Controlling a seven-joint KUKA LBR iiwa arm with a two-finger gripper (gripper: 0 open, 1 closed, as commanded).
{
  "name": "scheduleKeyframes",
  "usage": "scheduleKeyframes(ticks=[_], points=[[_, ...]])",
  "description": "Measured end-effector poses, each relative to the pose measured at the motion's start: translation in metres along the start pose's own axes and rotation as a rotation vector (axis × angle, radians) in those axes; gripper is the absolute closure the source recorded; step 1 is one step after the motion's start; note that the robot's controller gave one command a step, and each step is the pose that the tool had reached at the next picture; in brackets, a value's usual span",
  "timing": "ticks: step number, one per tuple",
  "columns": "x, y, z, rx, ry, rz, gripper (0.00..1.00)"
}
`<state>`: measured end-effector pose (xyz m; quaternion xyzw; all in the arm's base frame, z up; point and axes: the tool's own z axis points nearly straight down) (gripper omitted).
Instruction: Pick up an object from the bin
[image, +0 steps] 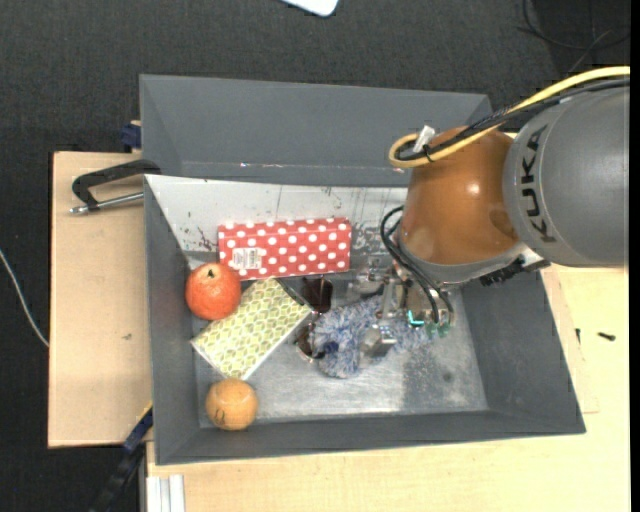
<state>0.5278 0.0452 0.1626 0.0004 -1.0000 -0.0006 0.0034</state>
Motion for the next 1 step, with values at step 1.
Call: scheduleKeyframes(ticks=[1], points=[[-0.0012, -0.0002, -0.0038, 0.000, -0.007, 0.001, 0.00]])
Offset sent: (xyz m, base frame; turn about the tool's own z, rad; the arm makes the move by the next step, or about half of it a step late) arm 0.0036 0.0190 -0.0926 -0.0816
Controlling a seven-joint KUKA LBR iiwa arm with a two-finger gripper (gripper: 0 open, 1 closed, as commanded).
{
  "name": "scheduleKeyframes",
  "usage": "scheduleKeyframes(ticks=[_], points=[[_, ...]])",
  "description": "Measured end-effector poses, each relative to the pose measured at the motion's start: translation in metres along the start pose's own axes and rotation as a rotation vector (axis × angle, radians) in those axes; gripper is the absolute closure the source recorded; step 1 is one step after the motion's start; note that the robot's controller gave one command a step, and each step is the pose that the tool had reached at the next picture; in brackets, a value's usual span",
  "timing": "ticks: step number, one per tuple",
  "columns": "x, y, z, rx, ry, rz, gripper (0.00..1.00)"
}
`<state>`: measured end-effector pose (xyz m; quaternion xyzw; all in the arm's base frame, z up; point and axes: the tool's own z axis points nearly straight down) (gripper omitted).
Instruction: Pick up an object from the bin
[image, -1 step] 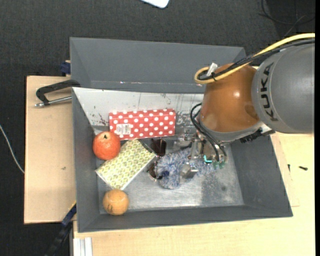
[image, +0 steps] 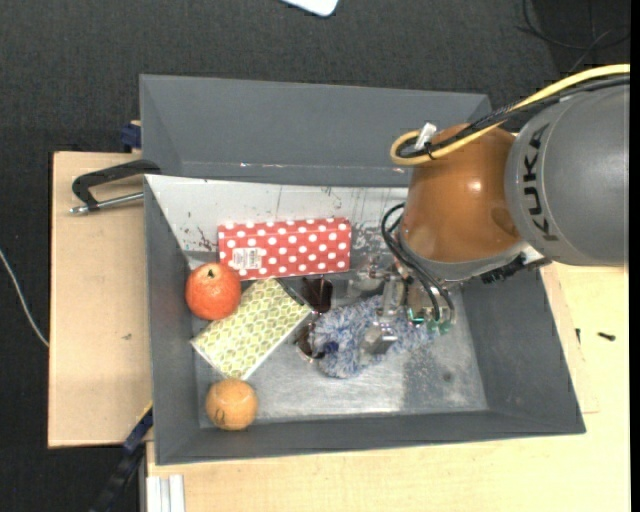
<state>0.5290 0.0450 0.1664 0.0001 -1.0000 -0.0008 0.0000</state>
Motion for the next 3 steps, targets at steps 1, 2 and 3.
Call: scheduleKeyframes(ticks=[1, 2, 3], points=[[-0.006, 0.021, 0.091, -0.001, -0.007, -0.082, 1.00], [-0.006, 0.020, 0.091, -0.001, -0.007, -0.082, 1.00], [-0.064, 0.019, -0.074, 0.000, -0.013, -0.068, 1.00]])
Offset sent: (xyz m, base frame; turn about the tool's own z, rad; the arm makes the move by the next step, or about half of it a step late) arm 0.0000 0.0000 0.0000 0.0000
